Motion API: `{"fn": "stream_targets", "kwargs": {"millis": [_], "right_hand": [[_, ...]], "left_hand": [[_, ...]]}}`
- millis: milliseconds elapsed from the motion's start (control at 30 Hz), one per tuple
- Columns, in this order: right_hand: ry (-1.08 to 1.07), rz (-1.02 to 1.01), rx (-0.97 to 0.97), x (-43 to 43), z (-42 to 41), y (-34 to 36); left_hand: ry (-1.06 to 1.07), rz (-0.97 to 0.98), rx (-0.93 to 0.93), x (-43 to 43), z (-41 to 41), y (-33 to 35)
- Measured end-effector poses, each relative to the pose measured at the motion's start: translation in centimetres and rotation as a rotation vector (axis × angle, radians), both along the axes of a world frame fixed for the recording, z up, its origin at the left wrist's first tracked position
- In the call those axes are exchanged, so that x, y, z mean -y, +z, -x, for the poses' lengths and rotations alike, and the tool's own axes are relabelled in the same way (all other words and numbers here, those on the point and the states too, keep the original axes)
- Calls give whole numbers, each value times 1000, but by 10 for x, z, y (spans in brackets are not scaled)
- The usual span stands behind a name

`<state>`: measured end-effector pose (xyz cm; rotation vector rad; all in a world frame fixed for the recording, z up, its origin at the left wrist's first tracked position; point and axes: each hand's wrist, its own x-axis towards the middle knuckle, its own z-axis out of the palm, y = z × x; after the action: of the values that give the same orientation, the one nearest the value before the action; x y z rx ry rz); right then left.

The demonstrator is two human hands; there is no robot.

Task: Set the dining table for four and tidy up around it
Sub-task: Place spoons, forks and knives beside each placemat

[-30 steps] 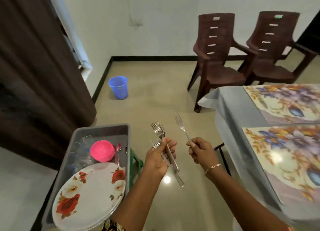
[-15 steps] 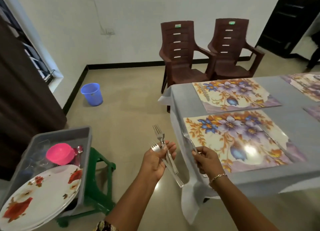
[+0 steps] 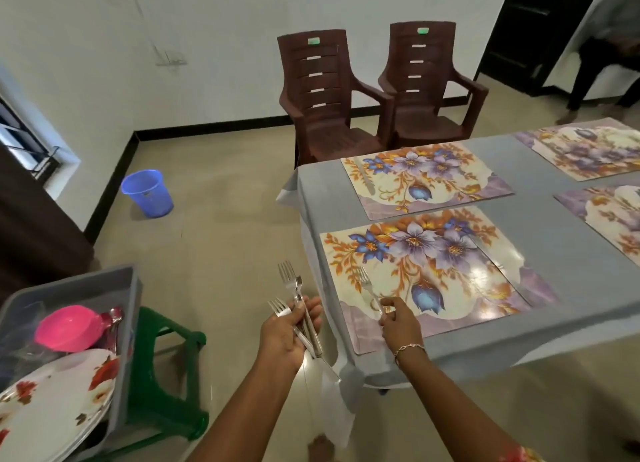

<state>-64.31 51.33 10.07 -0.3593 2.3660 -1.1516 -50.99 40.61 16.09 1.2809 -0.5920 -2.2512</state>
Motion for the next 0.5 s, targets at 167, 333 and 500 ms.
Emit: {"fn": "stream_targets", "kwargs": {"millis": [167,333,500], "right_hand": [[41,-82,25,26,2,-7],[74,-115,36,47,6,-11],[60,-137,106,49,10,-25]], "left_hand": [[0,11,27,19,13,-5],[-4,3,48,30,20,-11],[-4,-12,50,37,26,-17]]}}
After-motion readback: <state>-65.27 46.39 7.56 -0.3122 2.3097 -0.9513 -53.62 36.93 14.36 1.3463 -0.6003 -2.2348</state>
